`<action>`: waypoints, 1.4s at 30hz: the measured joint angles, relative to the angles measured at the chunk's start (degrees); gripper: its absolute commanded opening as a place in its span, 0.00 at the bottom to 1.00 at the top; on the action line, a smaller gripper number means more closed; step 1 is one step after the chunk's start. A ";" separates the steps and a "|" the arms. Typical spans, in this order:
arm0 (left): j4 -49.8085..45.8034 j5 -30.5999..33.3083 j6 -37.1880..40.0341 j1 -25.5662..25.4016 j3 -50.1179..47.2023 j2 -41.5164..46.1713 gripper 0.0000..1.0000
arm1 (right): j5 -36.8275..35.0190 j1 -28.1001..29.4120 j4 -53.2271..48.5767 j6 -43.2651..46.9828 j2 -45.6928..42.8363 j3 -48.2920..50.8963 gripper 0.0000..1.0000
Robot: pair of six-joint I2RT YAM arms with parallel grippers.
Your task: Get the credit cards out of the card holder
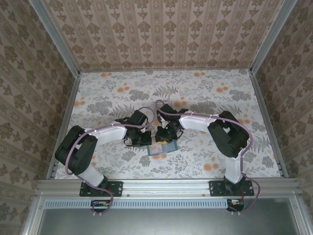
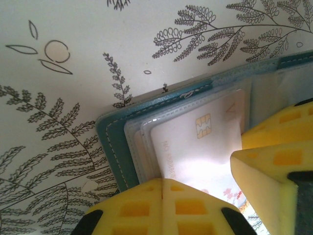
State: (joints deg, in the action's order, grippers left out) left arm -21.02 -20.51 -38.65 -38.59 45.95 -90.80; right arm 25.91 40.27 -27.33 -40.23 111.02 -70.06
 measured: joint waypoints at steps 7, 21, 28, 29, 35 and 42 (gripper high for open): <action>-0.20 0.02 0.57 0.00 0.11 0.00 0.07 | -2.10 -0.04 -1.79 1.25 -0.04 -0.15 0.24; -4.33 1.09 1.16 -0.02 2.56 0.00 0.07 | -3.10 -0.22 -3.72 1.25 -2.23 0.33 0.26; -4.31 0.39 0.83 -2.01 4.09 0.00 0.07 | -1.49 -0.90 -3.65 2.14 -1.99 0.33 0.26; -4.33 0.15 0.74 -2.36 4.09 -0.13 0.07 | -1.14 -1.03 -3.61 2.36 -1.73 0.33 0.26; -5.16 -0.17 0.79 -3.02 4.09 -2.71 0.07 | 1.18 -1.51 -2.01 2.58 -0.35 1.11 0.26; -6.19 0.02 1.18 -3.02 4.92 -3.34 0.06 | 5.88 -2.84 1.95 2.03 -0.33 3.50 0.26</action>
State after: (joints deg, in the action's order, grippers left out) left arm -27.20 -20.49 -37.47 -41.60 50.87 -94.15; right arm 31.79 37.43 -25.39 -38.20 110.69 -66.57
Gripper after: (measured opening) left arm 0.063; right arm 0.260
